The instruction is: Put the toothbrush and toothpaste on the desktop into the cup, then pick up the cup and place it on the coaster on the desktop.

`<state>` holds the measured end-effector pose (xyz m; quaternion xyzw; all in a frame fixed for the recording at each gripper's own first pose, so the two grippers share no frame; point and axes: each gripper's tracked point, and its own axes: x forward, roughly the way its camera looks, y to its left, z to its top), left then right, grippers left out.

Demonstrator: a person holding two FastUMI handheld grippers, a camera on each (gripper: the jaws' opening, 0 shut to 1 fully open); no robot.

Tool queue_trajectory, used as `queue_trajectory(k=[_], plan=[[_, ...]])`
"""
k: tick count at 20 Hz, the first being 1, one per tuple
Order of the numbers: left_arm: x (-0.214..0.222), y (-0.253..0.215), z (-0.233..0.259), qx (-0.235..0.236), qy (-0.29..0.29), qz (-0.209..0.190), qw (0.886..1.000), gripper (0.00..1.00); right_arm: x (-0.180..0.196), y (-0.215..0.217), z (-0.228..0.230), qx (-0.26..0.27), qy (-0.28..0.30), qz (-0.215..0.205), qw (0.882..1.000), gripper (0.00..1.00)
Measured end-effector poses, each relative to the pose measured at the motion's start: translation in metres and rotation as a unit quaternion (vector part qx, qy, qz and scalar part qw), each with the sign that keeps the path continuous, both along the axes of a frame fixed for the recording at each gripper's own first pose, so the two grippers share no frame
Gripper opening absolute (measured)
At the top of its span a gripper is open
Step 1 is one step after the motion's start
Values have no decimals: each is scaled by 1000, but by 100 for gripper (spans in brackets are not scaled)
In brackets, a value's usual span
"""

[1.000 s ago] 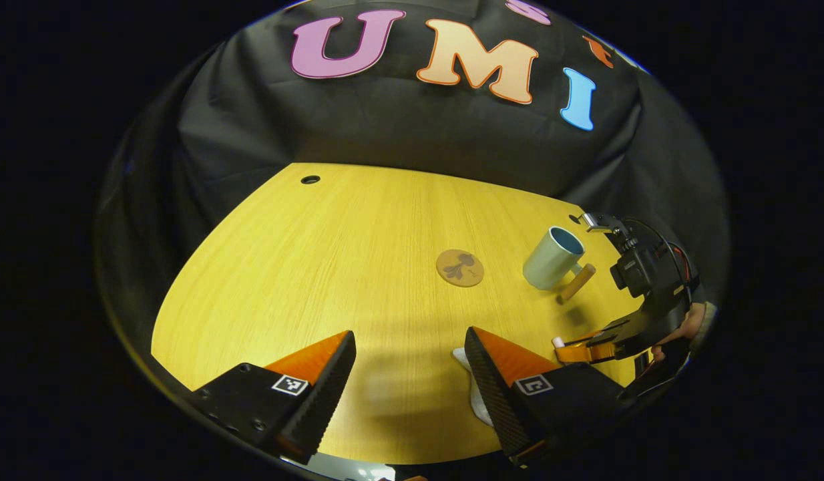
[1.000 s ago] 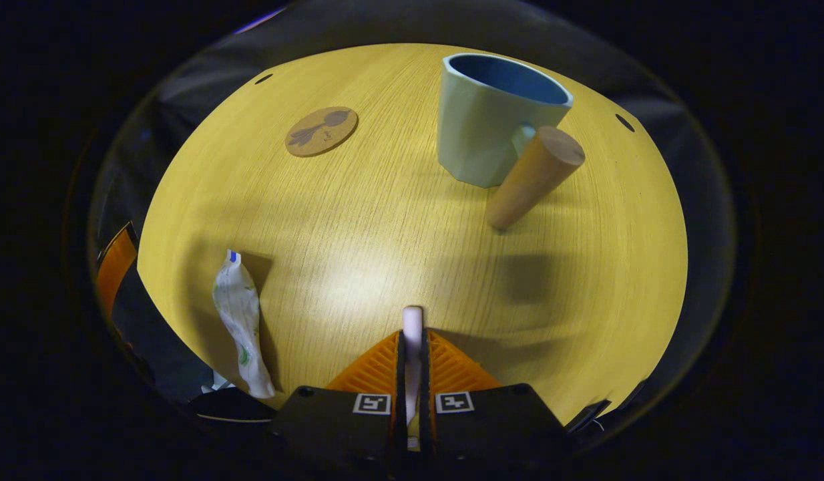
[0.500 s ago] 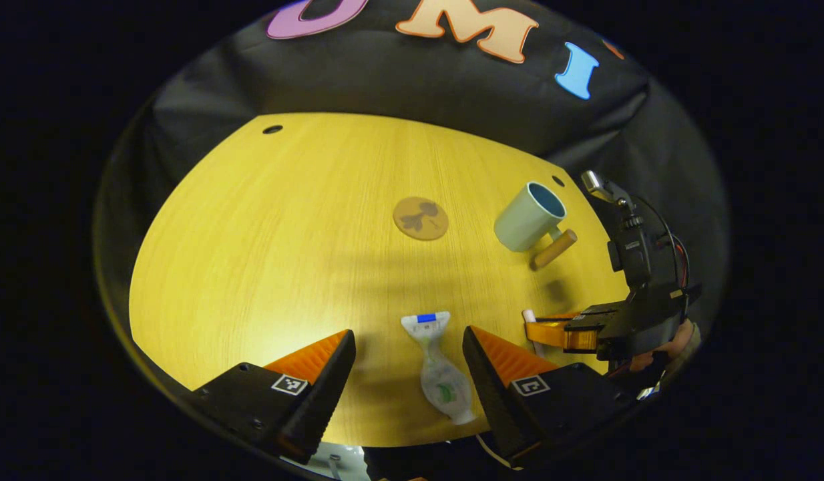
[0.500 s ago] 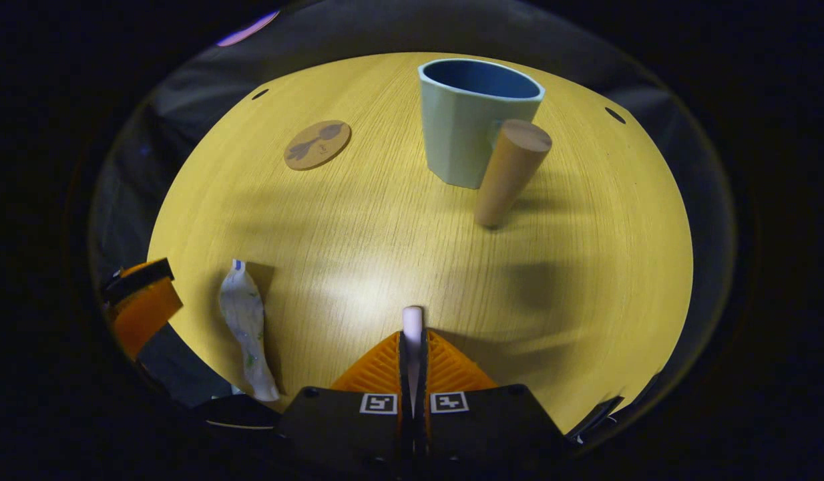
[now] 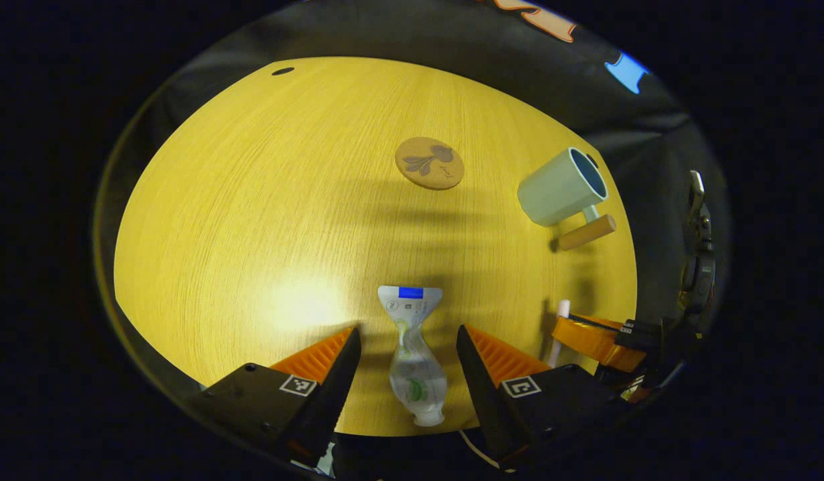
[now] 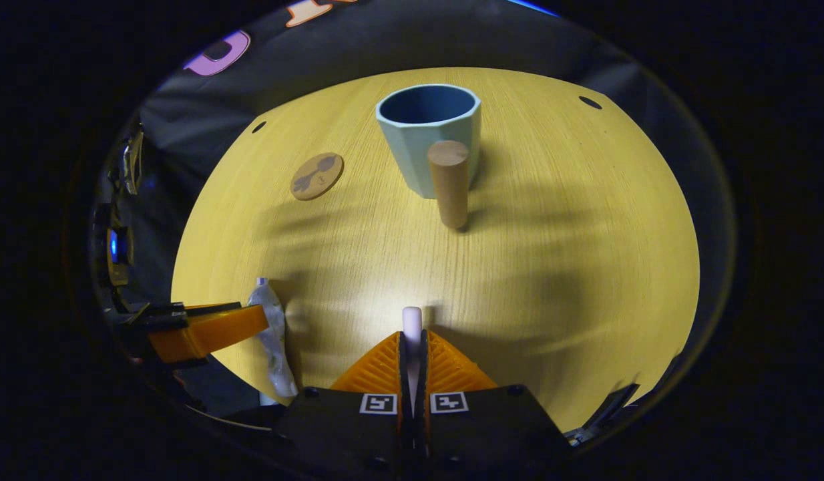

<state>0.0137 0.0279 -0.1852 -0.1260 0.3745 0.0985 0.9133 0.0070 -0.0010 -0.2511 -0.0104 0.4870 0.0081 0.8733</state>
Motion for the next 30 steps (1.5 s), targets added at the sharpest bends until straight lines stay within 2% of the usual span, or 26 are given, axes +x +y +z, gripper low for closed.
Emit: queue_trajectory(k=[3,5,6,7,8,9,11,14,15,17,21,24,27,30], plan=[[9,-2,-8,-5,18,8,1000,79,-3,-16,5,0,0,-3,1000,4],[14,-3,-11,-5,26,11,1000,67,-2,-24,9,7,-2,-7,1000,4],[15,-3,-12,-2,30,13,999,68,-1,-28,11,9,-3,-9,1000,4],[17,-3,-14,2,33,16,999,56,-2,-31,12,10,-3,-10,1000,4],[18,-2,-16,7,38,18,999,51,-2,-35,13,10,-4,-11,1000,4],[16,-1,-18,9,44,19,999,41,-2,-39,14,10,-3,-11,1000,4],[14,1,-18,19,49,20,998,34,-1,-47,15,11,-2,-12,1000,4],[14,-1,-19,25,53,24,998,28,1,-56,18,13,-5,-12,1000,4],[15,-2,-17,20,47,27,998,17,3,-58,20,14,-8,-13,1000,4],[15,-1,-16,16,46,30,998,11,6,-60,25,18,-18,-13,1000,4],[19,-1,-10,9,13,29,999,5,15,-58,38,22,-53,-3,998,4],[20,-2,2,-1,-12,10,1000,5,21,-49,56,35,-88,5,995,4],[20,-5,20,11,-36,-3,999,5,25,-38,86,42,-136,23,990,4],[19,-10,47,22,-77,-27,996,5,32,-14,115,82,-184,28,979,4]])
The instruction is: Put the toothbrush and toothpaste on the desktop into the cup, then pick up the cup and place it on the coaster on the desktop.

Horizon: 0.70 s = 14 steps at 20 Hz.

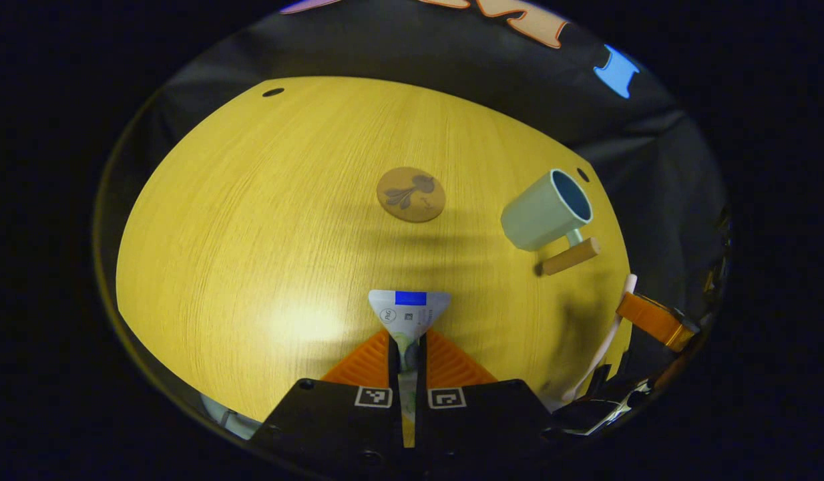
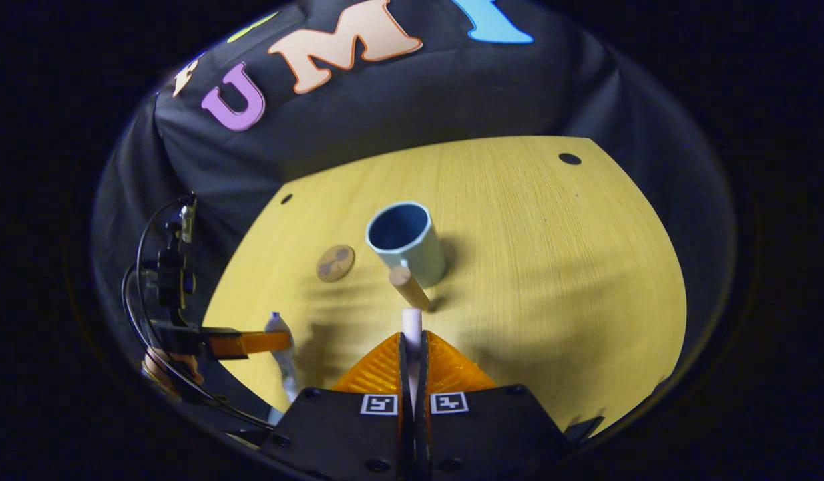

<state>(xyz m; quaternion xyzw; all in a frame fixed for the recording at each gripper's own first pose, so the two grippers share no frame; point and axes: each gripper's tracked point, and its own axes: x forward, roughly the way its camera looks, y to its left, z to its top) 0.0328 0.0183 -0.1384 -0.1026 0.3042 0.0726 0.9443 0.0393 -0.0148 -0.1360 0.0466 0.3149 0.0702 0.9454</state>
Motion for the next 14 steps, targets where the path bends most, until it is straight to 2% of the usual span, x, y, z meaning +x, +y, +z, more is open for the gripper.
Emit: queue_trajectory(k=[4,7,9,10,14], plan=[[7,-10,39,14,-65,-43,997,5,8,19,41,11,-75,9,997,4],[14,-21,64,13,-106,-83,991,5,16,38,73,42,-132,13,990,4],[23,-24,80,27,-135,-107,985,5,27,53,100,79,-180,11,981,0],[29,-23,89,39,-155,-116,980,5,34,57,114,94,-204,6,974,4],[54,-26,128,62,-237,-149,958,5,62,51,157,119,-291,-27,949,3]])
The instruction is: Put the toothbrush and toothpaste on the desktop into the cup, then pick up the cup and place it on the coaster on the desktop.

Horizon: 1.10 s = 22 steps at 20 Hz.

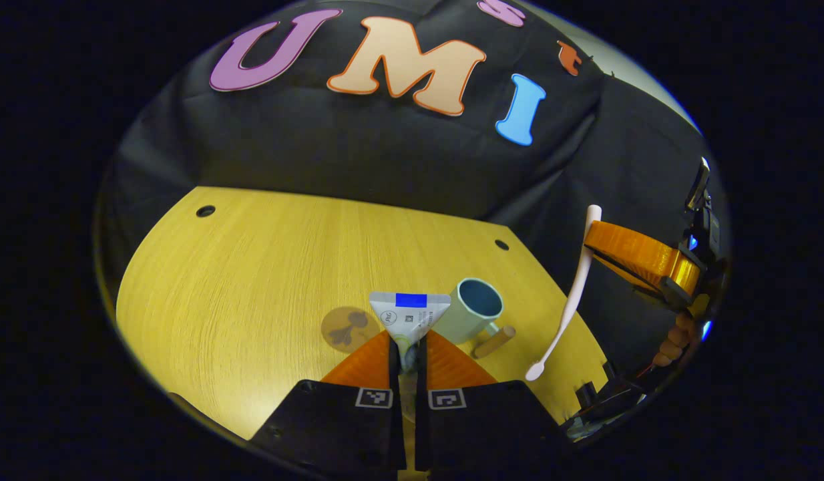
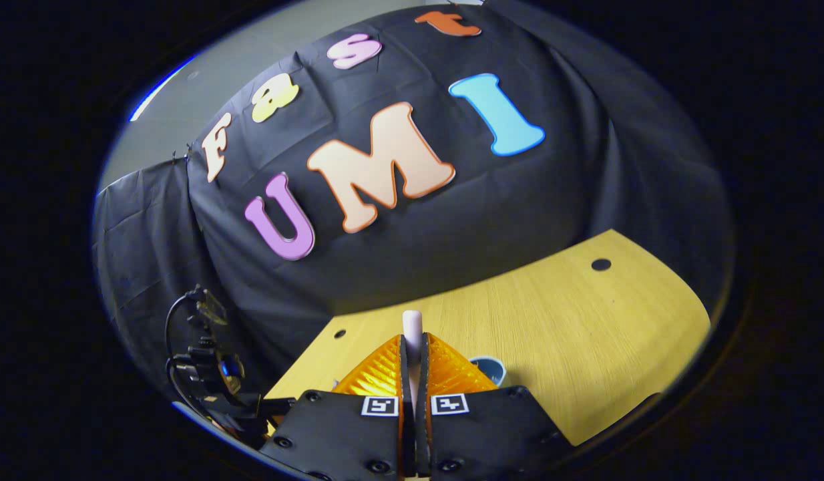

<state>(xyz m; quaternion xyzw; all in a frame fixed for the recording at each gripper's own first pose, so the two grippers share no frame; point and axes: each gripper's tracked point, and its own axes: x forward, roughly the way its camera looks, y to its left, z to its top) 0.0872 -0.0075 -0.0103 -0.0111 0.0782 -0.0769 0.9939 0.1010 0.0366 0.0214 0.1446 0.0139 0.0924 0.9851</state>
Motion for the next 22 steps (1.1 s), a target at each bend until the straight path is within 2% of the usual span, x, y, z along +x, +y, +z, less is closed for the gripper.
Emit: queue_trajectory(k=[2,3,5,10,16,19,20,21,22], plan=[[11,-3,19,13,-38,-22,999,3,13,-9,16,6,-34,-20,999,4],[16,-5,25,23,-53,-32,998,5,23,-15,17,2,-48,-32,998,0],[27,-10,40,30,-90,-46,994,7,43,-29,16,-12,-73,-61,995,4],[37,-35,60,11,-147,-101,984,5,86,-48,-19,-23,-73,-96,992,4],[64,-60,80,-1,-193,-142,971,5,100,-56,-59,-31,-50,-103,993,4],[73,-73,82,1,-201,-156,967,5,95,-57,-64,-25,-45,-94,994,11],[73,-80,83,0,-206,-164,965,5,93,-60,-62,-23,-48,-94,994,5],[74,-86,83,1,-212,-171,962,5,90,-62,-60,-24,-52,-94,994,38],[75,-93,83,5,-214,-177,961,5,86,-65,-57,-26,-55,-95,994,36]])
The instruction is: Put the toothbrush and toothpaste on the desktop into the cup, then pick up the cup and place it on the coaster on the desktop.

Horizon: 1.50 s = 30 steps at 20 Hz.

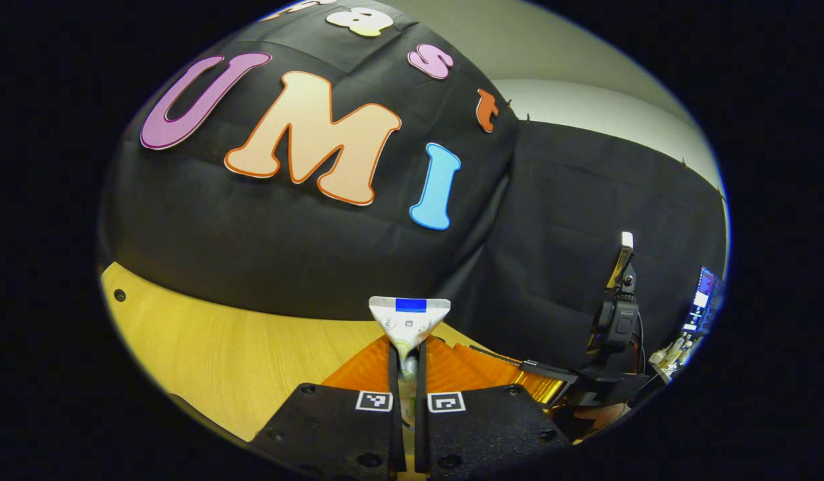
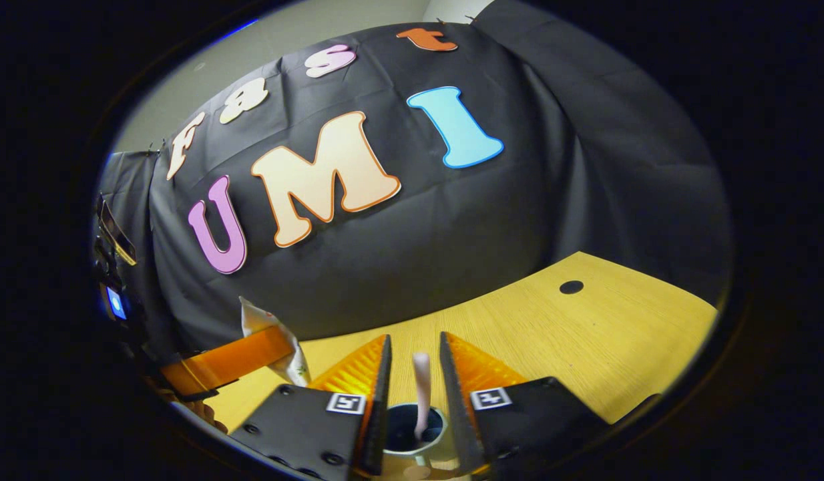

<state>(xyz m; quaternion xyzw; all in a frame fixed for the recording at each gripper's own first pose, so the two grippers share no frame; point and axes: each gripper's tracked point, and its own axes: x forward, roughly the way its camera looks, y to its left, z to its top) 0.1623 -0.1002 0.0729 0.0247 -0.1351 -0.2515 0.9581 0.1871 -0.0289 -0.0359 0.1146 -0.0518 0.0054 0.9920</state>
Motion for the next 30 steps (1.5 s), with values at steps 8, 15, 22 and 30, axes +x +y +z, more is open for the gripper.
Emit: queue_trajectory(k=[8,15,22,30], plan=[[26,-25,-25,53,-4,3,999,5,-49,-70,9,-10,-7,-85,996,97],[26,-32,-64,73,18,-3,997,15,-85,-80,3,-31,9,-95,995,97],[4,-26,-51,54,5,1,999,84,-101,-71,-4,-41,34,-81,995,97],[-41,42,-8,33,-7,91,995,94,-95,-15,-21,-70,106,-1,992,98]])
